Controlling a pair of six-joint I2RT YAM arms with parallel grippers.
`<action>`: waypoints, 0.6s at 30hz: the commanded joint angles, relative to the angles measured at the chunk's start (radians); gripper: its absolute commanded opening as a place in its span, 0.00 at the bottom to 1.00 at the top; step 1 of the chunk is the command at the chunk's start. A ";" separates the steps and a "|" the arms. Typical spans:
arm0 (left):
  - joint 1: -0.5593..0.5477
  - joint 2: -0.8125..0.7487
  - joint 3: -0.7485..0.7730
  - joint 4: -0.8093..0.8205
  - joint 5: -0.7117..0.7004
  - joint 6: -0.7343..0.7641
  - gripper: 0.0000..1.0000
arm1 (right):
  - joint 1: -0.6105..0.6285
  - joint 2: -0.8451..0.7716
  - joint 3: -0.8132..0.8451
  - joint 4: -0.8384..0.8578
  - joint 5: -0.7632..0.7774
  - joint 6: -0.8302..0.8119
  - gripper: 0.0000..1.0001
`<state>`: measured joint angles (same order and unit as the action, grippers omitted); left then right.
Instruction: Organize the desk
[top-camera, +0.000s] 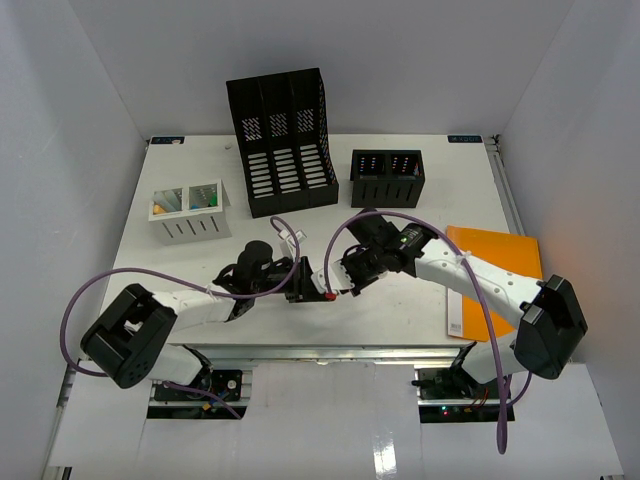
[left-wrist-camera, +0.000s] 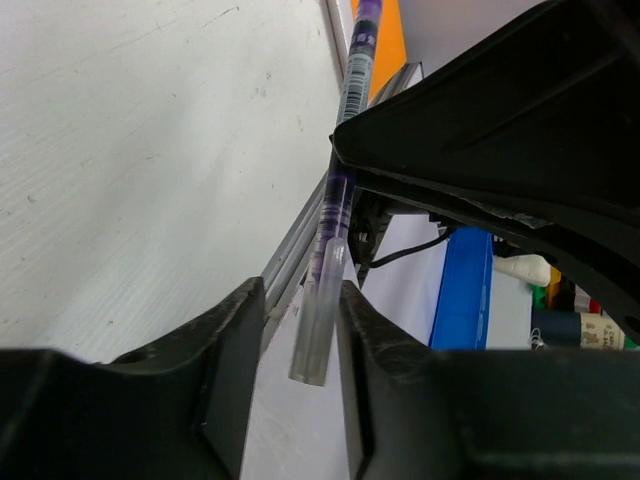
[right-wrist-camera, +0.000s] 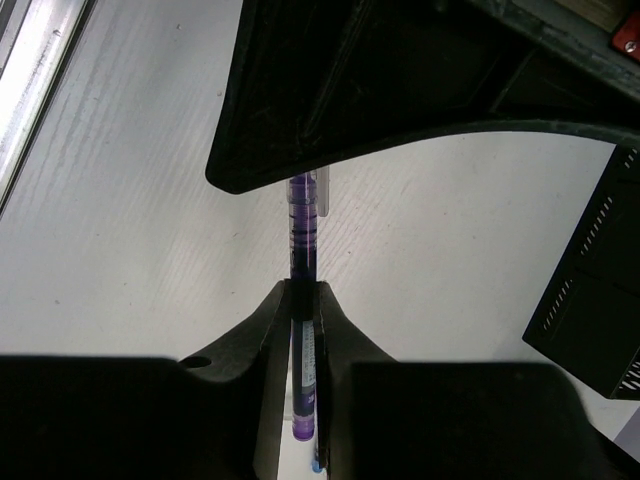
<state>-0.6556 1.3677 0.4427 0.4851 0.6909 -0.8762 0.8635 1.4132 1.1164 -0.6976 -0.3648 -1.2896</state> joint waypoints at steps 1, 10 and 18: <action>-0.009 0.004 0.032 0.042 0.021 0.007 0.41 | 0.019 -0.004 0.015 0.028 0.021 -0.007 0.12; -0.013 0.009 0.042 0.044 0.036 0.015 0.25 | 0.043 0.002 -0.004 0.032 0.045 -0.017 0.15; -0.015 -0.010 0.013 0.061 0.026 0.024 0.11 | 0.052 -0.004 -0.013 0.067 0.061 0.009 0.45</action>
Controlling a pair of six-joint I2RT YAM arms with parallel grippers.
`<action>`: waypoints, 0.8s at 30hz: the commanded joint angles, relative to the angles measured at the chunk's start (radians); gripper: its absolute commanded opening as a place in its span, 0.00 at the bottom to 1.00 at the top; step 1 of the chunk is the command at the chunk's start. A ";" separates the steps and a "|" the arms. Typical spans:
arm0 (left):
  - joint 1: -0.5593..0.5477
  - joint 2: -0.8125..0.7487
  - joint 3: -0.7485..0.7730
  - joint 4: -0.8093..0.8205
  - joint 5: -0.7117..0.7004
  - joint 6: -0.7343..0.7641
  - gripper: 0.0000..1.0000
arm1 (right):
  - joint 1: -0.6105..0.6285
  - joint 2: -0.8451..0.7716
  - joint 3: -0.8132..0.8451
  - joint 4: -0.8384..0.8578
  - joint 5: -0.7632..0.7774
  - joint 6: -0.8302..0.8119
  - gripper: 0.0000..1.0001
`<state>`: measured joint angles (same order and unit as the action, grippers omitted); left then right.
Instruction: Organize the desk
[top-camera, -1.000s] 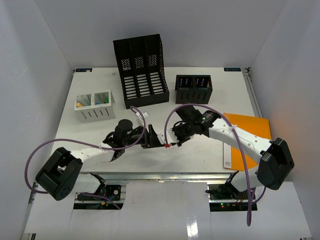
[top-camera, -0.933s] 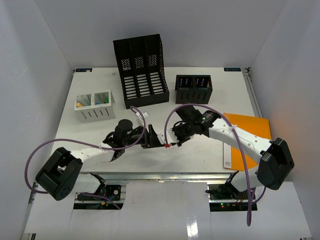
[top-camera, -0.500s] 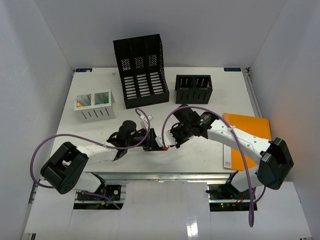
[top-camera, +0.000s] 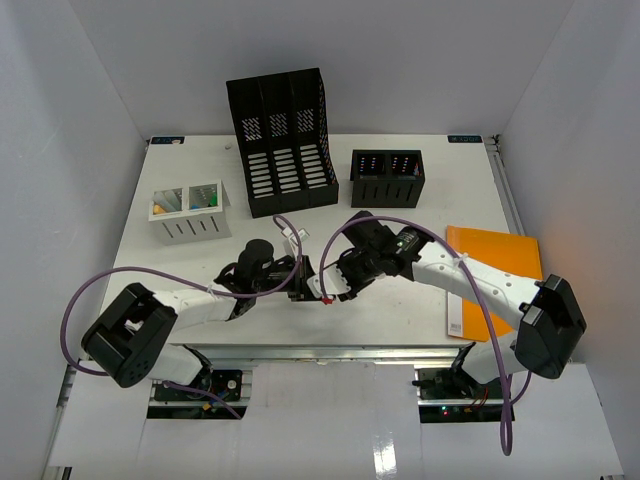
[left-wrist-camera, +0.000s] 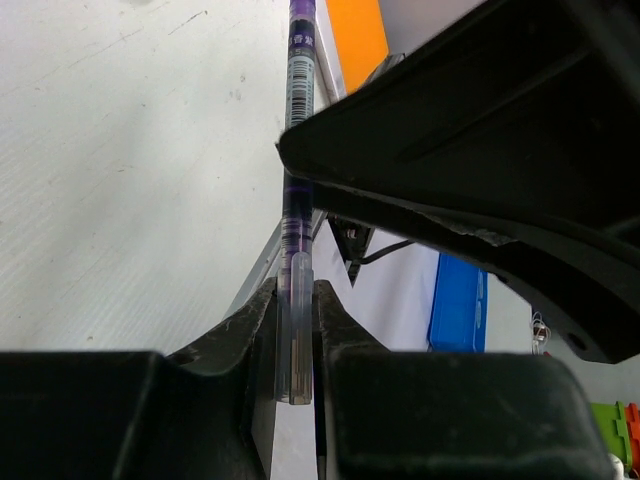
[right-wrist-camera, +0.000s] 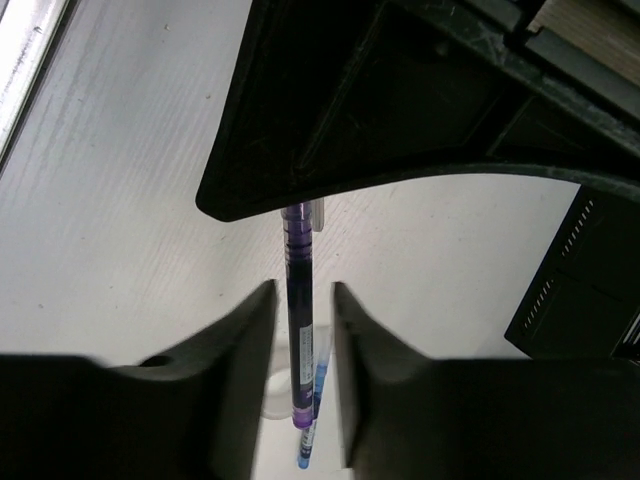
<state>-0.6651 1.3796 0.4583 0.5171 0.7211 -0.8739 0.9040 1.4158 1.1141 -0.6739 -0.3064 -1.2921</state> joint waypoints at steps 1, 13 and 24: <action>-0.006 -0.027 -0.009 0.027 -0.012 0.027 0.10 | 0.011 -0.013 -0.013 0.054 0.006 0.017 0.51; -0.005 -0.184 -0.095 -0.008 -0.194 0.074 0.07 | -0.143 -0.140 0.062 0.077 -0.147 0.201 0.85; -0.007 -0.393 -0.200 0.183 -0.385 0.176 0.06 | -0.569 -0.096 0.027 0.454 -0.686 1.096 0.86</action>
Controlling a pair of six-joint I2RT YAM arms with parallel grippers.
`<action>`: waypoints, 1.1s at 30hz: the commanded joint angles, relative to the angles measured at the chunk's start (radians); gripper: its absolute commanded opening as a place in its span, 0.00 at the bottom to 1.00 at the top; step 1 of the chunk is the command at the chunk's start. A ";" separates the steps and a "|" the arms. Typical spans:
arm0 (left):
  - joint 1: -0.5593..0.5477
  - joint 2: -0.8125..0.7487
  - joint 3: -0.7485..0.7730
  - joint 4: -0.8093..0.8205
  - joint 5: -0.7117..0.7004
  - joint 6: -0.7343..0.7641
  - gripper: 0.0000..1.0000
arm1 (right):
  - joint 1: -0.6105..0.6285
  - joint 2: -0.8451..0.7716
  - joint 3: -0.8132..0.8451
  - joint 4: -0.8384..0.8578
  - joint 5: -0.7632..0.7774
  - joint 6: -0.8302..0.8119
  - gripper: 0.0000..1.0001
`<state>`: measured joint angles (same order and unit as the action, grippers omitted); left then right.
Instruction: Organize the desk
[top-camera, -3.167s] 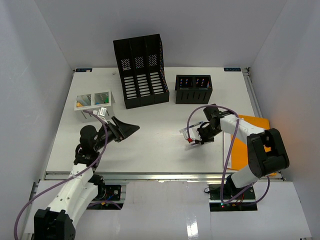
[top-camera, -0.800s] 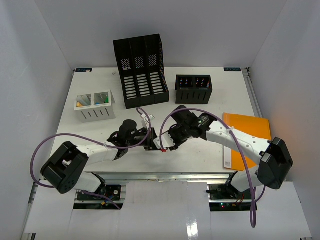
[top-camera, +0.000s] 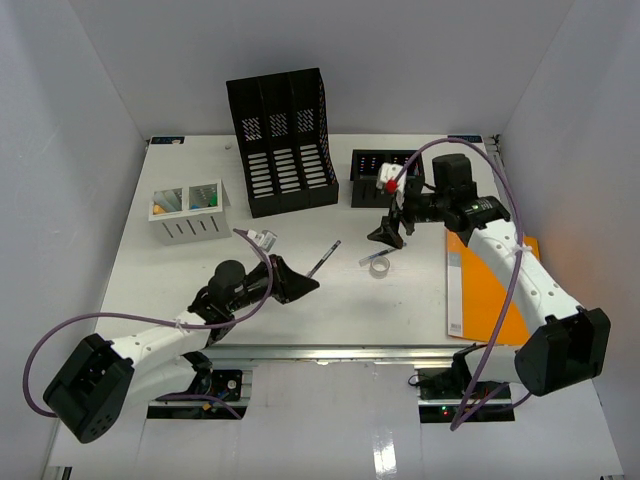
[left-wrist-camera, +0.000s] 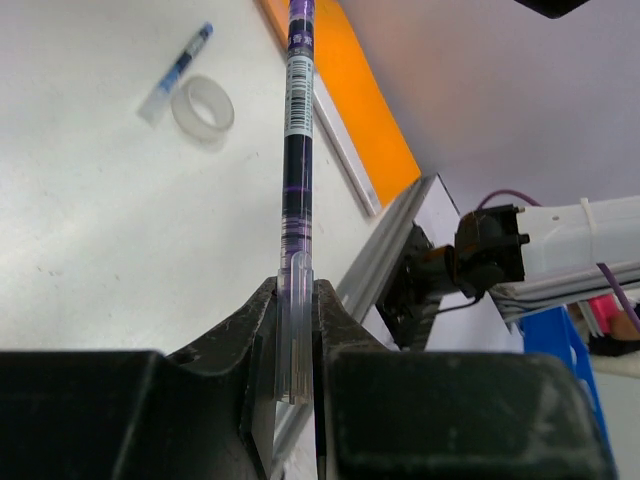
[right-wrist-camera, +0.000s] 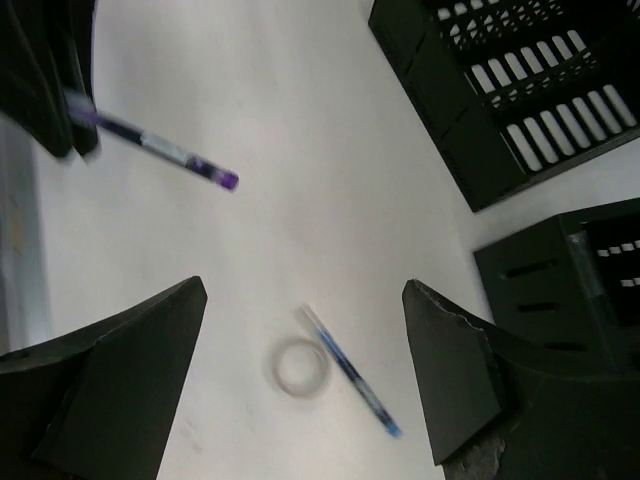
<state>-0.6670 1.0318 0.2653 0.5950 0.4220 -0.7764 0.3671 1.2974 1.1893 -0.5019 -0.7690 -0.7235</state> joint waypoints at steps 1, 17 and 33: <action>-0.005 -0.044 -0.001 0.109 -0.094 0.093 0.06 | -0.033 0.024 -0.084 0.357 -0.205 0.630 0.86; -0.005 0.051 0.109 0.189 -0.173 0.192 0.06 | -0.039 0.204 -0.244 1.126 -0.223 1.628 0.69; -0.009 0.120 0.153 0.197 -0.158 0.169 0.06 | -0.006 0.273 -0.233 1.357 -0.250 1.808 0.58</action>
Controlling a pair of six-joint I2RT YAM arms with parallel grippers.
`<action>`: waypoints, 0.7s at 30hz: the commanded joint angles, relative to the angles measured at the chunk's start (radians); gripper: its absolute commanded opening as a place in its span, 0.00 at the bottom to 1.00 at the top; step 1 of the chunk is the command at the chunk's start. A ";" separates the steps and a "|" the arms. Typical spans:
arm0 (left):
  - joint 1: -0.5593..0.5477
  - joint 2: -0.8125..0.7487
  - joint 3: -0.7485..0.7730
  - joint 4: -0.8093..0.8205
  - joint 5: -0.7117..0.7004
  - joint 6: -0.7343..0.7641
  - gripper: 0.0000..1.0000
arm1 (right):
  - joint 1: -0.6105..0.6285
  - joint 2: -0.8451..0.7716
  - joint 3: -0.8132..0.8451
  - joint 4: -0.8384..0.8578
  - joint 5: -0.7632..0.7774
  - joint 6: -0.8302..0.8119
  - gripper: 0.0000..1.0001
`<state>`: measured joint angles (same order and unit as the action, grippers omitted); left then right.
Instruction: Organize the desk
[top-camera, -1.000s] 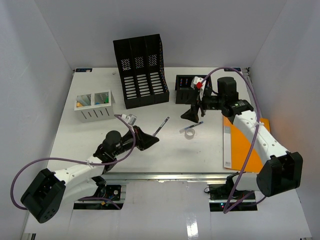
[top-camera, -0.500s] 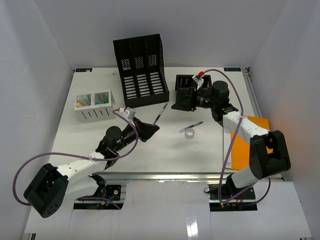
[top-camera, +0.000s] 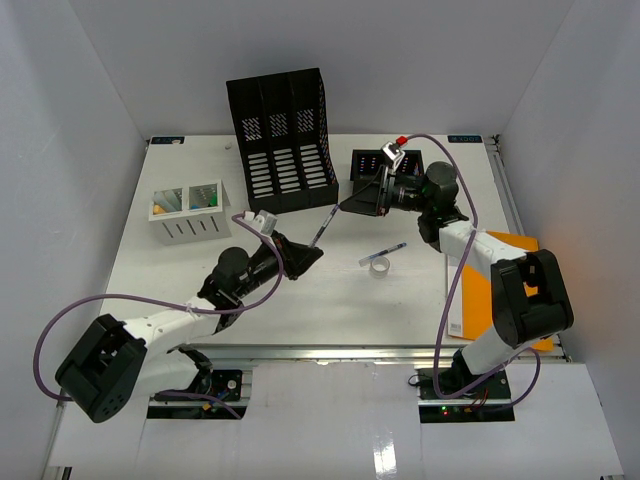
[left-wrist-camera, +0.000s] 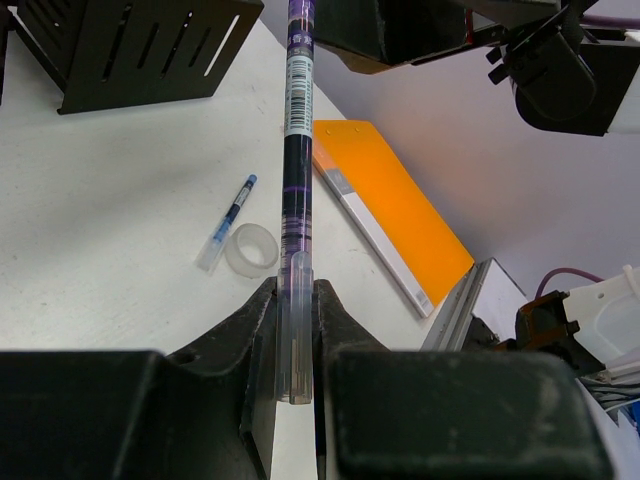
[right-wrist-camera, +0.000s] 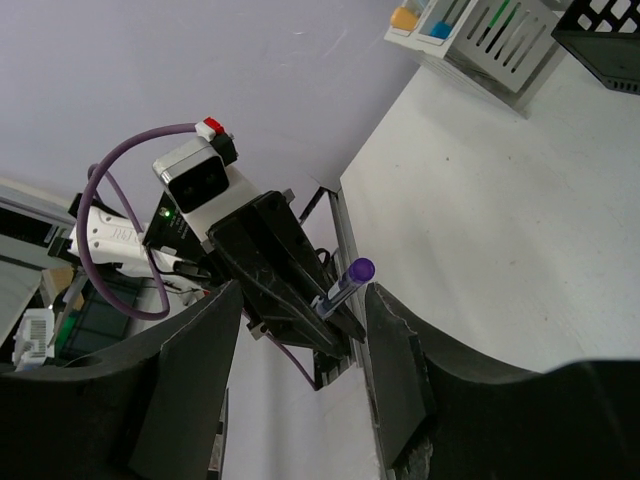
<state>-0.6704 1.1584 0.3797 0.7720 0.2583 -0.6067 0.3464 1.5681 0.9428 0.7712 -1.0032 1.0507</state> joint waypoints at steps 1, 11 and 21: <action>-0.006 -0.009 0.038 0.017 0.006 -0.002 0.06 | 0.017 0.004 0.012 0.082 -0.015 0.033 0.58; -0.007 -0.012 0.036 0.025 0.007 -0.009 0.06 | 0.038 0.023 0.024 0.069 -0.012 0.019 0.54; -0.014 0.007 0.055 0.044 0.014 -0.013 0.06 | 0.051 0.038 0.025 0.087 -0.011 0.036 0.51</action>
<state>-0.6738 1.1577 0.3936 0.7784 0.2589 -0.6186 0.3929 1.5954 0.9428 0.7921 -1.0050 1.0702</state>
